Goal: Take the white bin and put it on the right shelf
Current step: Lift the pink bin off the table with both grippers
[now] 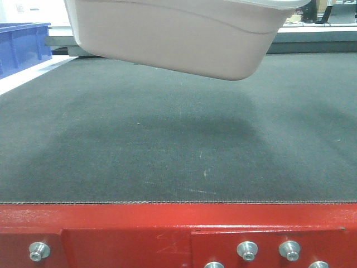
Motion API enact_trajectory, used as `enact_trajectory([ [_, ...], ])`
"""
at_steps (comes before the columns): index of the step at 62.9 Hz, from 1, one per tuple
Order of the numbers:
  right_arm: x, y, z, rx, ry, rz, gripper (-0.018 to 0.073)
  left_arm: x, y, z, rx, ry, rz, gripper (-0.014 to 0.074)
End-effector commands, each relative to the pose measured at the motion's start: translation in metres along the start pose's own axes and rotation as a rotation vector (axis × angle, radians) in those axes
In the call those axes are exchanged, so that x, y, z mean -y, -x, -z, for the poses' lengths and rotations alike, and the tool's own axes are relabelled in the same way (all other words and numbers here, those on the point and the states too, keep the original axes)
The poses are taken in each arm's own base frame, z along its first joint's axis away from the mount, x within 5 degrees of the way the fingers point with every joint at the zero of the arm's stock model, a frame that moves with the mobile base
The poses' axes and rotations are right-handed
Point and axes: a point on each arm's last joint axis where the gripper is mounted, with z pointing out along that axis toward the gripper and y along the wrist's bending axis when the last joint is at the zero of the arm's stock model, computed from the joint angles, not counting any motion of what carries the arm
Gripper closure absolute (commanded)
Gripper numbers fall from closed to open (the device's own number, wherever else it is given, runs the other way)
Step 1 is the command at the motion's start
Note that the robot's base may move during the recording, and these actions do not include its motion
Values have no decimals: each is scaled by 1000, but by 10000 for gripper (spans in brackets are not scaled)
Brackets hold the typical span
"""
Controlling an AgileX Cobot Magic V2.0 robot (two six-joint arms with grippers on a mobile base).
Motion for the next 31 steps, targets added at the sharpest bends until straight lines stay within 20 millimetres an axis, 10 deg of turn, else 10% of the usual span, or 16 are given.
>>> enact_trajectory([
  [1,-51,7,4,29,261,50,308,59,-8,-2,-91,-293,-49,722],
  [31,-51,7,4,29,261,50,308,59,-8,-2,-91,-293,-49,722],
])
